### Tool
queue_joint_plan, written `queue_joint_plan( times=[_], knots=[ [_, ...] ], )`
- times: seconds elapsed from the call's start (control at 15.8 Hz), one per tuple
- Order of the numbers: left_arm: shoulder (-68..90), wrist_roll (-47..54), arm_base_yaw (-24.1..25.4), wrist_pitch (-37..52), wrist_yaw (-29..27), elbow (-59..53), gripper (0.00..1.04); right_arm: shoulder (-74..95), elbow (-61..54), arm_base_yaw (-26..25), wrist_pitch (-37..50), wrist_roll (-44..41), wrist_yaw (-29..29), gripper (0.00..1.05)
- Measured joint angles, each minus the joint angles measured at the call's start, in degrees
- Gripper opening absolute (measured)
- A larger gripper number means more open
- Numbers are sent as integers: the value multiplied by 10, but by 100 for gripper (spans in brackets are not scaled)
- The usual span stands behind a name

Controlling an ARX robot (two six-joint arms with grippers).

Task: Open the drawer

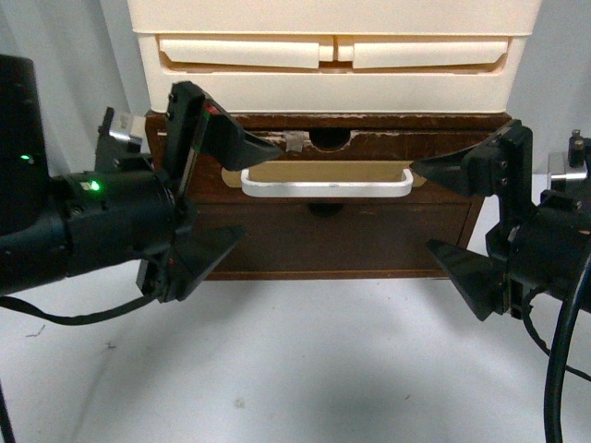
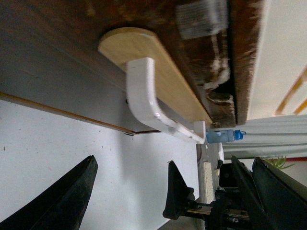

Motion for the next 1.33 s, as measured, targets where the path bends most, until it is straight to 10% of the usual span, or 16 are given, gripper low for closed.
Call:
queue_joint_plan(
  times=[0.57,1.07,1.33],
  knots=[
    [68,-24,-2,5,-1,74,98,75,106,28,-19,1,11,98],
    [83,-50,-1,8,1,85,22,88,125,38,-5,5,31,25],
    [83,-116,1,20,5,82,15,90,120,38,8,88,32,16]
  ],
)
